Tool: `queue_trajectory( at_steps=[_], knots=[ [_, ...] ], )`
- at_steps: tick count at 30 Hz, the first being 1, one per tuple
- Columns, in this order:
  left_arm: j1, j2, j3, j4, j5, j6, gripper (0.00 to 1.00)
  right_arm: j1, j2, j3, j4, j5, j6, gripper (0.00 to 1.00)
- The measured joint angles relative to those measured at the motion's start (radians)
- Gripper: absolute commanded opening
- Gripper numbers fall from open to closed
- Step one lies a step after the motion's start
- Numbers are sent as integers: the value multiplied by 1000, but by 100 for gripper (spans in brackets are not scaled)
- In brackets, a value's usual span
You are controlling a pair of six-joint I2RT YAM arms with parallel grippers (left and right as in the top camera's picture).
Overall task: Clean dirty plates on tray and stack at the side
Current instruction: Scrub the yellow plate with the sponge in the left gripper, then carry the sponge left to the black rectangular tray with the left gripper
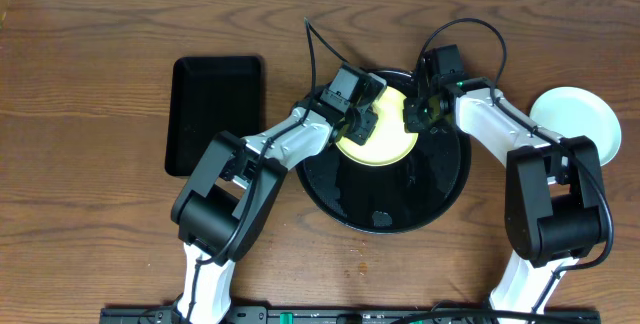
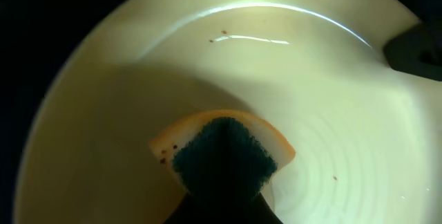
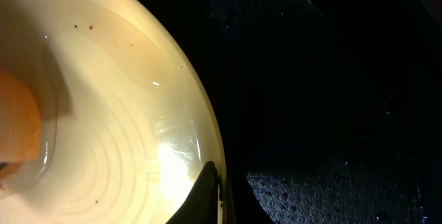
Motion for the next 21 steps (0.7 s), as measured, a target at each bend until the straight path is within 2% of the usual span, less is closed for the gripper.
queue_trajectory(
  at_steps=[13,21],
  knots=[
    [0,-12,6,-113,134,30,8,0,0,0,0,0,0,1],
    [0,-16,7,-172,229,97,8,0,0,0,0,0,0,1]
  ],
)
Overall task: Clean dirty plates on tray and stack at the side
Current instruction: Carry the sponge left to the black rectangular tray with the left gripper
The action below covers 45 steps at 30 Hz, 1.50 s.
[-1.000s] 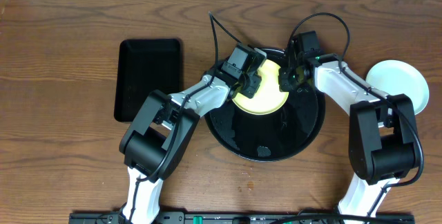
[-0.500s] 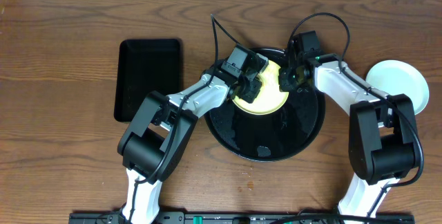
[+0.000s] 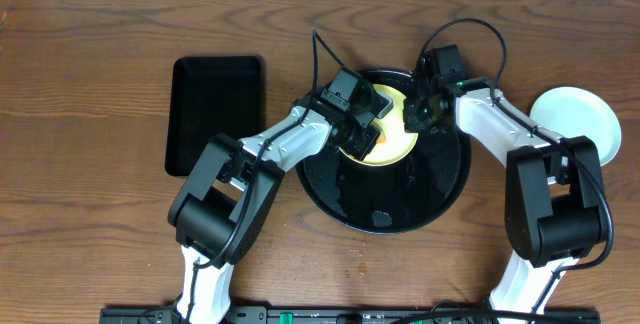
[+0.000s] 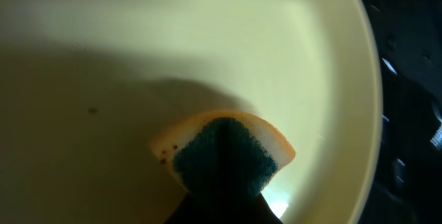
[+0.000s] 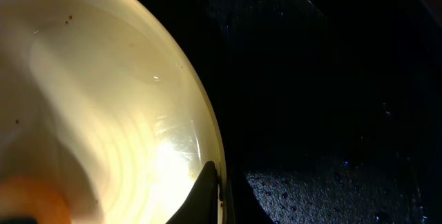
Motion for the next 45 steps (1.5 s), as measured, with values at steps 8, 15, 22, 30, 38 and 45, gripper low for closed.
queue_trajectory(
  at_steps=[8,15,22,30,38,45],
  knots=[
    [7,1,-2,-18,102,38,8,0,2,-3,-2,-3,6,11],
    [55,-125,-5,-56,116,43,8,2,4,-6,-3,-13,7,14],
    [165,-455,2,-119,92,43,8,6,4,-6,-2,-19,7,21],
    [316,-502,-16,-295,-228,-45,8,6,4,-6,0,-21,7,20],
    [484,-383,-75,-309,-386,-172,8,5,-2,-31,53,-14,8,1],
    [559,-240,-81,-293,-410,-198,12,5,-5,-32,61,-16,15,1]
  ],
)
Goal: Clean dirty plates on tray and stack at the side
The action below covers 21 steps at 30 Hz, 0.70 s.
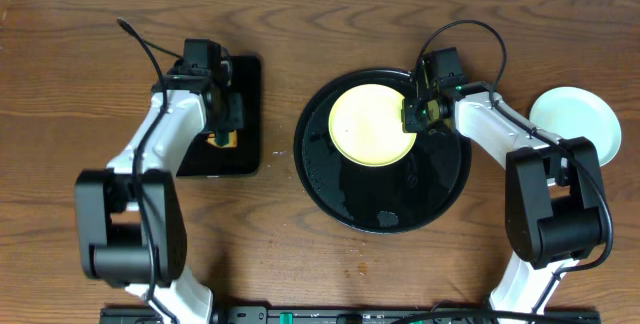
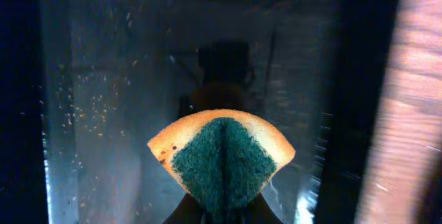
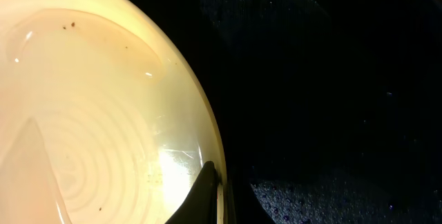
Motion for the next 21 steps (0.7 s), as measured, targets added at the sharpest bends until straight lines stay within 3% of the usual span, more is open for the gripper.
queue_trajectory(
  at_steps=[3,9,21],
  knots=[
    [27,39,-1,6,-3,-3,29,0,0,0,-5,0,0,1],
    [68,49,-1,11,-4,-10,83,0,1,41,-122,-13,3,1],
    [76,49,-1,11,-3,-14,84,2,29,356,-588,19,6,1]
  ],
)
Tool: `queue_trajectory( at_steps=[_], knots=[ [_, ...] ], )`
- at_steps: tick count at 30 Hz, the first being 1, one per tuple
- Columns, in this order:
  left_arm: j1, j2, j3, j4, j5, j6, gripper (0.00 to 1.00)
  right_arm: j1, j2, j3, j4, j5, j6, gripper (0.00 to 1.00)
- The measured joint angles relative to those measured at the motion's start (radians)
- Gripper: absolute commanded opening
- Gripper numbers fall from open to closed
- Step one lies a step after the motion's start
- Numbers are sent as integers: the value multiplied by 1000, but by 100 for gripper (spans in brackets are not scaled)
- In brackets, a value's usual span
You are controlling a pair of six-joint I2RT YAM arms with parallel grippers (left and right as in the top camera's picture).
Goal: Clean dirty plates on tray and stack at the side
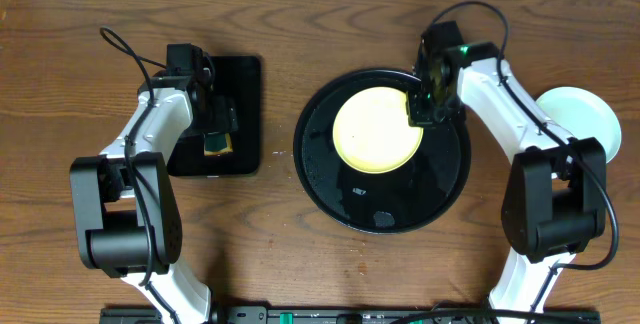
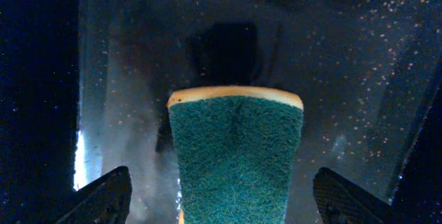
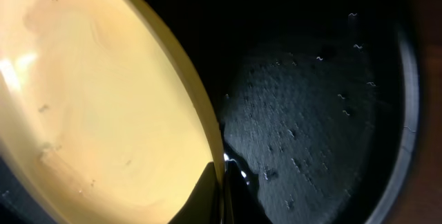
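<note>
The yellow plate (image 1: 375, 131) hangs tilted over the round black tray (image 1: 440, 189), and my right gripper (image 1: 420, 107) is shut on its right rim. In the right wrist view the plate (image 3: 90, 99) fills the left, with its rim pinched in the right gripper (image 3: 221, 182). A few small specks show on the plate. The orange sponge with its green scouring face (image 2: 235, 155) lies flat in the black rectangular tray (image 2: 345, 79). My left gripper (image 2: 224, 196) stands open over it, its fingers wide on either side.
A pale plate (image 1: 575, 119) sits on the wooden table (image 1: 300, 254) to the right of the round tray. The round tray's wet floor (image 3: 311, 113) shows droplets. The rectangular tray (image 1: 240, 84) lies at the left, with the sponge (image 1: 217, 143) inside it.
My left gripper has opened and the sponge now lies flat in the rectangular tray. The right wrist has turned, and the yellow plate sits slightly farther right and more tilted.
First my left gripper pressed the sponge on the yellow plate while the right held the rim. Then the sponge was near the plate's edge. Later the left arm held it over the rectangular tray, and now it has been let go there.
</note>
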Motion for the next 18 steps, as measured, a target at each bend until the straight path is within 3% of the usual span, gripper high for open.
queue_trajectory(
  at_steps=[10,18],
  knots=[
    [0,0,0,0,0,0,84,11,0,167,-230,41,-3,1],
    [0,0,0,0,0,0,85,142,0,292,-314,319,-3,1]
  ],
)
